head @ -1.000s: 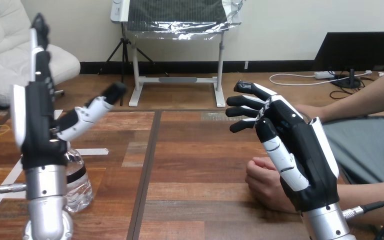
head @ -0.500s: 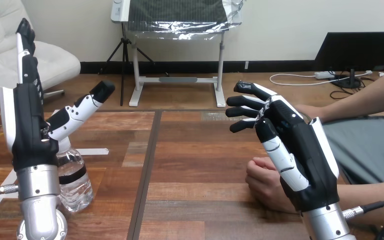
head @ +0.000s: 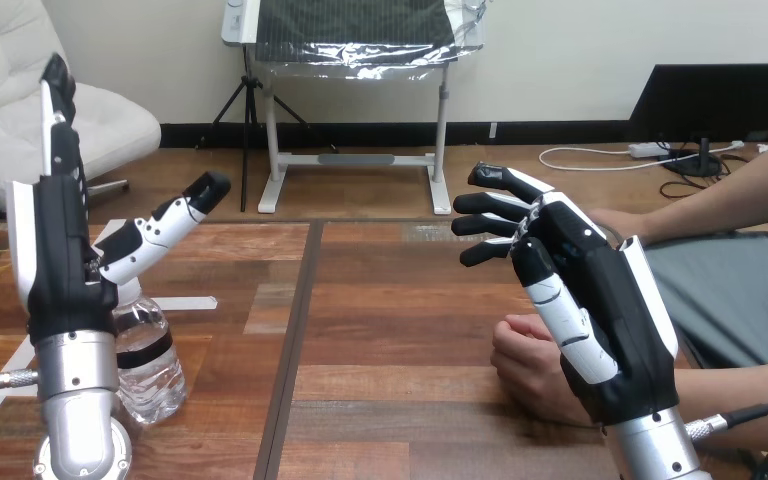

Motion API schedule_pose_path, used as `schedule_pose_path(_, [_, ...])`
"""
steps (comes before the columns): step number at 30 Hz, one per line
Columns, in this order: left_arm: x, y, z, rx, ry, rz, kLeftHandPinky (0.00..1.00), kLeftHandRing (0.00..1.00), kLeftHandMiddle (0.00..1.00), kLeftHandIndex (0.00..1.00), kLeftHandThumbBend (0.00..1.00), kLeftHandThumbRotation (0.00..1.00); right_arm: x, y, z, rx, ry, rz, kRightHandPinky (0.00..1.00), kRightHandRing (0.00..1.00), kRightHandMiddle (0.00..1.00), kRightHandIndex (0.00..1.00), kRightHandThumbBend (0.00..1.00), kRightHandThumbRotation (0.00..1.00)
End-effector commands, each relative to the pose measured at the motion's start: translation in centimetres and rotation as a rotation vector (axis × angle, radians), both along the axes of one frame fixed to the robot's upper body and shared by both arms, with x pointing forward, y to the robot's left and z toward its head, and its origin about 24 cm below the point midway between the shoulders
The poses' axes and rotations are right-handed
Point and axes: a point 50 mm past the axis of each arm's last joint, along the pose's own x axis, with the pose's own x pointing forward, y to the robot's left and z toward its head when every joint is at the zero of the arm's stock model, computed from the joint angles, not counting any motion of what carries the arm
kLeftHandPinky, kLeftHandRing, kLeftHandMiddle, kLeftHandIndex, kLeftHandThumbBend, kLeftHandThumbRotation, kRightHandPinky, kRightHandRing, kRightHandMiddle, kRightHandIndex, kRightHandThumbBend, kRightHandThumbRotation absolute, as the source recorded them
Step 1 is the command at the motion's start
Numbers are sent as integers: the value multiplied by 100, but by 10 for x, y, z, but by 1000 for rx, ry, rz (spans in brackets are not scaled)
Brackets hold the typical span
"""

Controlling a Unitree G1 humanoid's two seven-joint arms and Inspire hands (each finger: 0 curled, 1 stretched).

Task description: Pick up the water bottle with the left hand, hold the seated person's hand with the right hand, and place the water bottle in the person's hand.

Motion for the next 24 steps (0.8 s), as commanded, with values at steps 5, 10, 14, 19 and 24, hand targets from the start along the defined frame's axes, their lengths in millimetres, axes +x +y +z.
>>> schedule_pose_path(5, [16, 0, 5, 7, 18, -1, 100, 100, 100, 100, 100, 39, 3, 2, 15, 17, -75, 9, 58, 70, 74, 79, 58, 75])
schedule_pose_path(10, [18, 0, 0, 12, 39, -1, 100, 100, 100, 100, 100, 38, 2, 2, 15, 17, -74, 8, 58, 70, 74, 79, 59, 75])
schedule_pose_path(14, [21, 2, -4, 20, 71, 13, 100, 100, 100, 100, 100, 38, 2, 2, 15, 19, -74, 11, 59, 70, 74, 79, 59, 76])
schedule_pose_path(19, [23, 3, -9, 19, 97, 22, 100, 100, 100, 100, 100, 37, 2, 2, 16, 19, -73, 11, 59, 71, 74, 79, 60, 76])
schedule_pose_path(24, [26, 5, -13, 19, 120, 39, 100, 100, 100, 100, 100, 35, 2, 2, 16, 19, -72, 10, 59, 70, 74, 79, 60, 76])
